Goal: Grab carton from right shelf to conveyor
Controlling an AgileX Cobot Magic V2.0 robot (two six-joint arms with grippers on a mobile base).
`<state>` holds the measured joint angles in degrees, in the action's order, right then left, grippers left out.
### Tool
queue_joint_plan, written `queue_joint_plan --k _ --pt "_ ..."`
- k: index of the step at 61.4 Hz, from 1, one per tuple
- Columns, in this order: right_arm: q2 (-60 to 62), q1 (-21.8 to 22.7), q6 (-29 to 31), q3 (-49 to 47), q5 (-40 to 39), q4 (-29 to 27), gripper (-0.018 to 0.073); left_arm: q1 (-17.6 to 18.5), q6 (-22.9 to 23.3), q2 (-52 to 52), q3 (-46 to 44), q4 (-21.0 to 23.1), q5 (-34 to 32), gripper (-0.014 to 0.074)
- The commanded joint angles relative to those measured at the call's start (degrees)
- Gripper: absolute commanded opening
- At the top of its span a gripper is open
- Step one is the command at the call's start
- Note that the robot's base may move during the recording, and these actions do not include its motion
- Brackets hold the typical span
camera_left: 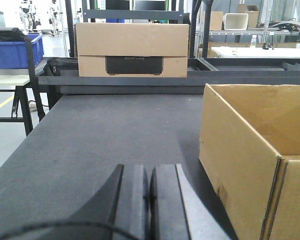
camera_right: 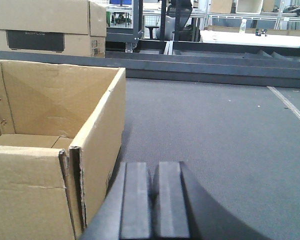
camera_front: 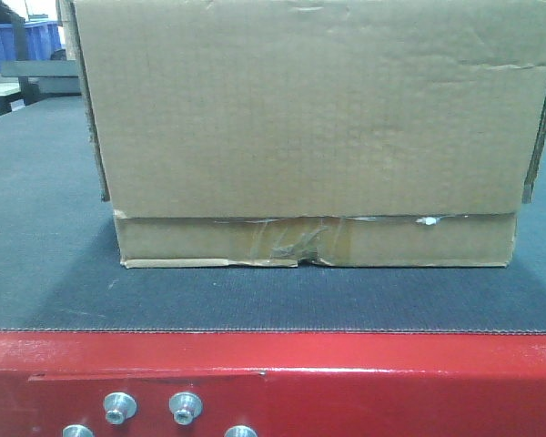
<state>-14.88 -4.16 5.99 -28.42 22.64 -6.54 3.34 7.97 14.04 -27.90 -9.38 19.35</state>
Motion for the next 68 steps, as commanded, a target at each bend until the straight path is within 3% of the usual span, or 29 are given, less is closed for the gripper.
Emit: queue_joint_plan --k 1,5,11,18,32,68 --pt "0.26 0.28 0.06 0.02 -1.77 0.74 -0.0064 -1.34 -0.87 -0.82 -0.03 0.02 -0.17 0.0015" --pt "0.26 0.28 0.06 0.02 -1.76 0.61 -0.0064 -3.70 -6.87 -1.91 1.12 2.93 -0.59 0.0015" --pt "0.26 0.28 0.06 0.02 -1.76 0.61 -0.0064 -7.17 -13.40 -4.38 5.06 11.19 -3.33 0.0015" --pt "0.26 0.28 0.06 0.02 -1.76 0.50 -0.0064 -10.22 -13.42 -8.16 12.83 11.66 -9.56 0.0015" --pt "0.26 0.28 0.06 0.02 -1.76 0.50 -0.0064 -10.67 -13.42 -14.04 27.60 11.27 -16.32 0.0015" --pt "0.26 0.28 0.06 0.02 -1.76 0.50 -0.0064 -10.67 -13.42 -14.04 27.90 11.14 -14.77 0.0015"
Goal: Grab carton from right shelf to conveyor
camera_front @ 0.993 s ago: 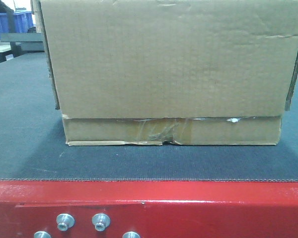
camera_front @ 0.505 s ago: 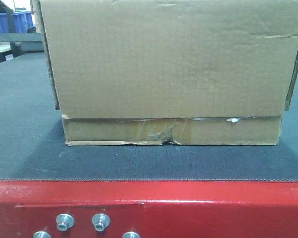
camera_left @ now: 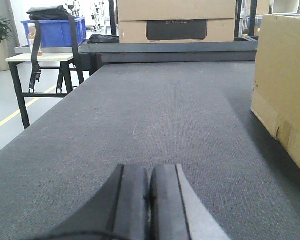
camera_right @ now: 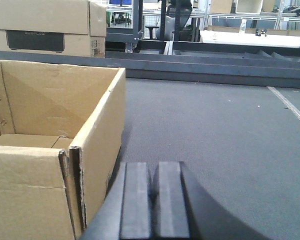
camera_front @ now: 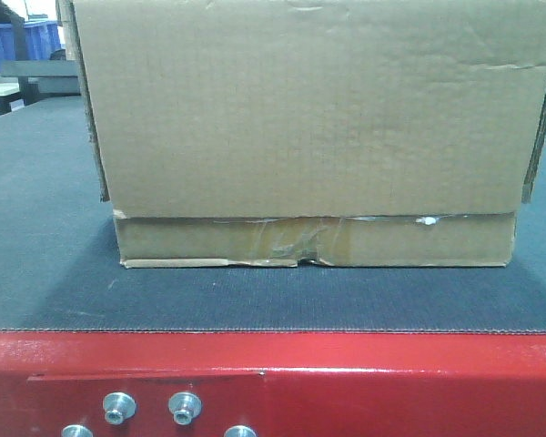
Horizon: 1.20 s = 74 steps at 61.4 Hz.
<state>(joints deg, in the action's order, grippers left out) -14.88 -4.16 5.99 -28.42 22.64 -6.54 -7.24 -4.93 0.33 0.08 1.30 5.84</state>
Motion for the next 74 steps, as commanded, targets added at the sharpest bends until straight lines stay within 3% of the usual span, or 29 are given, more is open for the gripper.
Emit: queue_joint_plan --k 1,45,65,74 --pt "0.26 0.28 0.06 0.02 -1.76 0.50 -0.0064 -0.09 -0.52 -0.33 -0.08 0.45 -1.25 0.0015" --pt "1.64 0.40 0.72 1.08 -1.32 0.75 -0.0064 -0.09 -0.52 -0.33 -0.08 0.45 -1.25 0.0015" --pt "14.84 3.55 2.42 18.59 -9.77 0.75 -0.0064 -0.09 -0.52 -0.33 -0.08 0.45 -1.25 0.0015" --pt "14.88 3.55 2.42 25.67 -14.40 0.75 -0.0064 -0.09 -0.52 -0.33 -0.08 0.45 -1.25 0.0015"
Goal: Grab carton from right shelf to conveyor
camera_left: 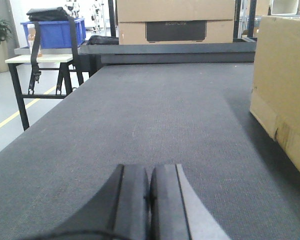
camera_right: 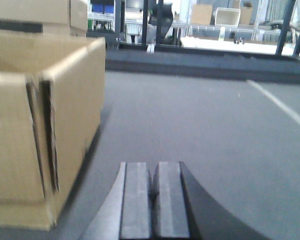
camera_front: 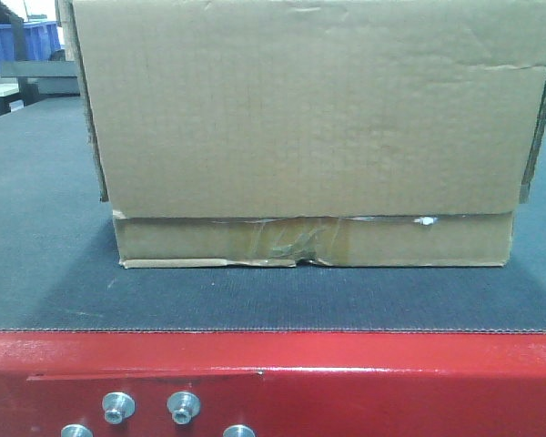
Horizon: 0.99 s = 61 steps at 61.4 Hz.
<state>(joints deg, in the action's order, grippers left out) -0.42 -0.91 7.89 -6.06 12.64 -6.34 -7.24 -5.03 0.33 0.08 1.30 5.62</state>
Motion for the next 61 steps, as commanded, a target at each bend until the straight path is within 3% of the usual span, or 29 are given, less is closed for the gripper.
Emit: queue_joint_plan --k 1,8,61 --pt "0.42 0.30 0.52 3.87 -4.79 0.56 -0.0064 -0.09 -0.43 -0.33 -0.08 0.45 -1.03 0.0015" --pt "0.42 0.30 0.52 6.06 -11.17 0.43 -0.0064 -0.09 -0.43 -0.33 -0.08 0.45 -1.03 0.0015" --pt "0.42 0.30 0.52 6.06 -10.45 0.02 -0.0064 -0.09 -0.43 -0.33 -0.08 0.45 -1.03 0.0015"
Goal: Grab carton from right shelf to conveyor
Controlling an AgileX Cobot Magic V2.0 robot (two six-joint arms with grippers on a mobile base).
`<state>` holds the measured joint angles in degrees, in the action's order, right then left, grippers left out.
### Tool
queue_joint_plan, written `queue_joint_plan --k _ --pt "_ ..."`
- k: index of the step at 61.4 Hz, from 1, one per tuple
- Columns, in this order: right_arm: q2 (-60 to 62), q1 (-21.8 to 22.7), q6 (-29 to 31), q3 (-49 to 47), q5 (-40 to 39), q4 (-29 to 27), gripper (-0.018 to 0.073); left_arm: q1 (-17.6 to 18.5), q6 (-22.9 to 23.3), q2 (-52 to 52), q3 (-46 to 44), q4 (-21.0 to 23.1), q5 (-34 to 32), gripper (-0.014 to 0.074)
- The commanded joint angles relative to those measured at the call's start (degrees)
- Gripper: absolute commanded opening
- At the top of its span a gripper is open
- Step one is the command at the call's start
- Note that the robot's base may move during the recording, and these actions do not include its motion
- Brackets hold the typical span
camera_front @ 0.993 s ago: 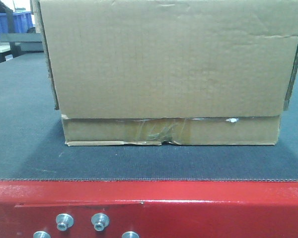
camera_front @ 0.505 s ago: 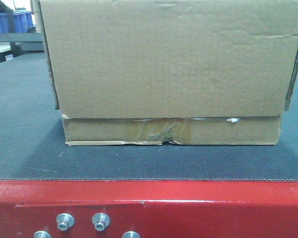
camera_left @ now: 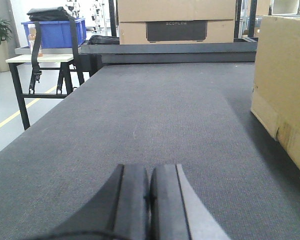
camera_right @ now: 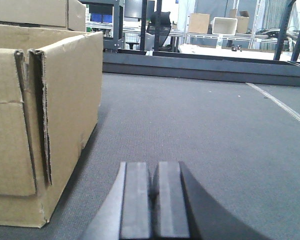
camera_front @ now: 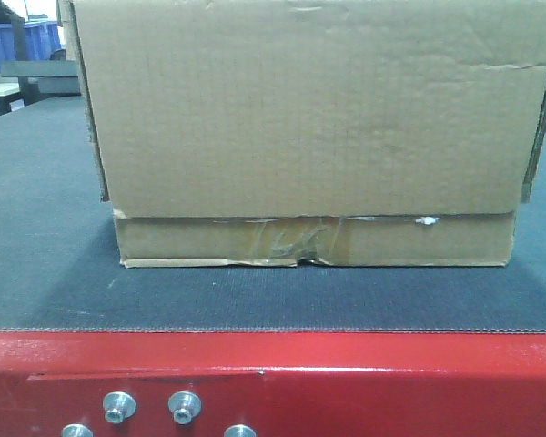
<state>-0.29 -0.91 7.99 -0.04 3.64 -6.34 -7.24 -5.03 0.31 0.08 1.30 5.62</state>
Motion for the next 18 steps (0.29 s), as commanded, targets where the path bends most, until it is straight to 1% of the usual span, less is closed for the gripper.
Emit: queue_joint_plan --k 1,18 --pt "0.29 0.30 0.43 0.04 -1.46 0.02 -0.0064 -0.09 -0.43 -0.31 -0.08 0.45 -1.03 0.0015" --pt "0.29 0.30 0.43 0.04 -1.46 0.02 -0.0064 -0.09 -0.43 -0.31 -0.08 0.45 -1.03 0.0015"
